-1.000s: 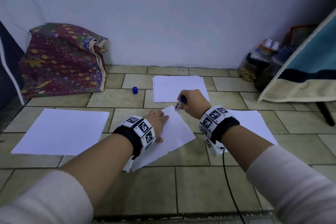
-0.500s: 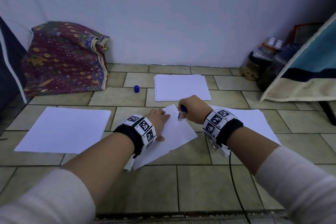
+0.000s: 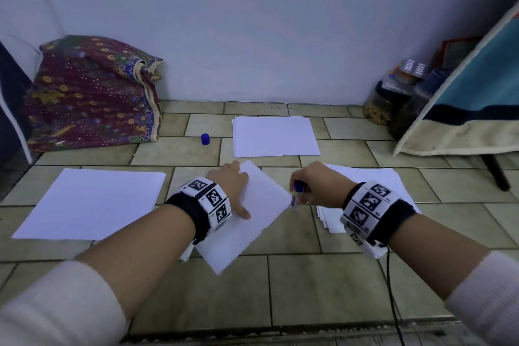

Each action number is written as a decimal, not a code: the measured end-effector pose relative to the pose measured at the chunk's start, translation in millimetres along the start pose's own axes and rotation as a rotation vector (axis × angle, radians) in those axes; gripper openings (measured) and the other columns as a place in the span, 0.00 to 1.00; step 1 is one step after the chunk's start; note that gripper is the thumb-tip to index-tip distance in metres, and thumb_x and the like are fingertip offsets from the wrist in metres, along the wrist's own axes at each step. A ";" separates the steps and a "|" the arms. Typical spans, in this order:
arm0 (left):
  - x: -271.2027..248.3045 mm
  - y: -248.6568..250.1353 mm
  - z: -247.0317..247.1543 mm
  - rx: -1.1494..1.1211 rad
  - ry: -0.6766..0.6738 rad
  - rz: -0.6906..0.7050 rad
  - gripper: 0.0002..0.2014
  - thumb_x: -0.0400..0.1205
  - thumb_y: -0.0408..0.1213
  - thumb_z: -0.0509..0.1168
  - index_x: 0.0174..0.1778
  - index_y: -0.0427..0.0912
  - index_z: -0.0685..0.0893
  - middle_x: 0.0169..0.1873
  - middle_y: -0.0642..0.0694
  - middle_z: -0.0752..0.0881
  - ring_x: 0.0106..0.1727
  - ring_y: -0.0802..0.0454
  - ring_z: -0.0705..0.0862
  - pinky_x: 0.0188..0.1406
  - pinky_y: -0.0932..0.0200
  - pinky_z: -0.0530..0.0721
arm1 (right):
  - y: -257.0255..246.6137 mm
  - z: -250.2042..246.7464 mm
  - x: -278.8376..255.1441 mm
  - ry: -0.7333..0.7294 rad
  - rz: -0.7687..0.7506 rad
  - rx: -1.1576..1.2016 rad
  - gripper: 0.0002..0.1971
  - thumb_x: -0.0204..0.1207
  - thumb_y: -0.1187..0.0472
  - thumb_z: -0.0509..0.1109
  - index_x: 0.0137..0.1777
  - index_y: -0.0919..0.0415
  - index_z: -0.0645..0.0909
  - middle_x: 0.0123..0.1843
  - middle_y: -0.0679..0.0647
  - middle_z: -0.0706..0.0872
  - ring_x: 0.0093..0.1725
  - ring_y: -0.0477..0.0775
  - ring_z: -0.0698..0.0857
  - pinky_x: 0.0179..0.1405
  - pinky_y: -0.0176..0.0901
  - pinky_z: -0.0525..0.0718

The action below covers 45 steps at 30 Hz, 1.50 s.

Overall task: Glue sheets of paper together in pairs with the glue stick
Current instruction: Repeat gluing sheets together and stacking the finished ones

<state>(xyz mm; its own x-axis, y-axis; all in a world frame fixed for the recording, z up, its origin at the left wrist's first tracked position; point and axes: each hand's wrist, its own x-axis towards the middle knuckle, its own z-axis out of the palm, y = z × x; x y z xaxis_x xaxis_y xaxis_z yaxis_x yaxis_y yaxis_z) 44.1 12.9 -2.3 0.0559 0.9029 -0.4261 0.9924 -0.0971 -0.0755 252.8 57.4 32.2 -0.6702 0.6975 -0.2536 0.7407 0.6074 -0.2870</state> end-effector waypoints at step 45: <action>-0.5 -6.2 9.6 -0.111 0.022 0.026 0.44 0.75 0.58 0.71 0.79 0.38 0.61 0.77 0.44 0.65 0.75 0.46 0.66 0.69 0.47 0.75 | -33.9 6.5 32.3 -0.004 -0.016 -0.069 0.09 0.77 0.64 0.70 0.56 0.61 0.83 0.53 0.56 0.85 0.53 0.56 0.82 0.41 0.38 0.74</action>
<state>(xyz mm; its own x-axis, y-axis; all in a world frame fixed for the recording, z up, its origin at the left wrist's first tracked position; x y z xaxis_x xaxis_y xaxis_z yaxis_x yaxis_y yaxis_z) 36.8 9.0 -10.3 0.0833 0.9100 -0.4062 0.9965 -0.0749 0.0366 205.8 56.8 27.7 -0.6823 0.6857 -0.2536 0.7310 0.6436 -0.2266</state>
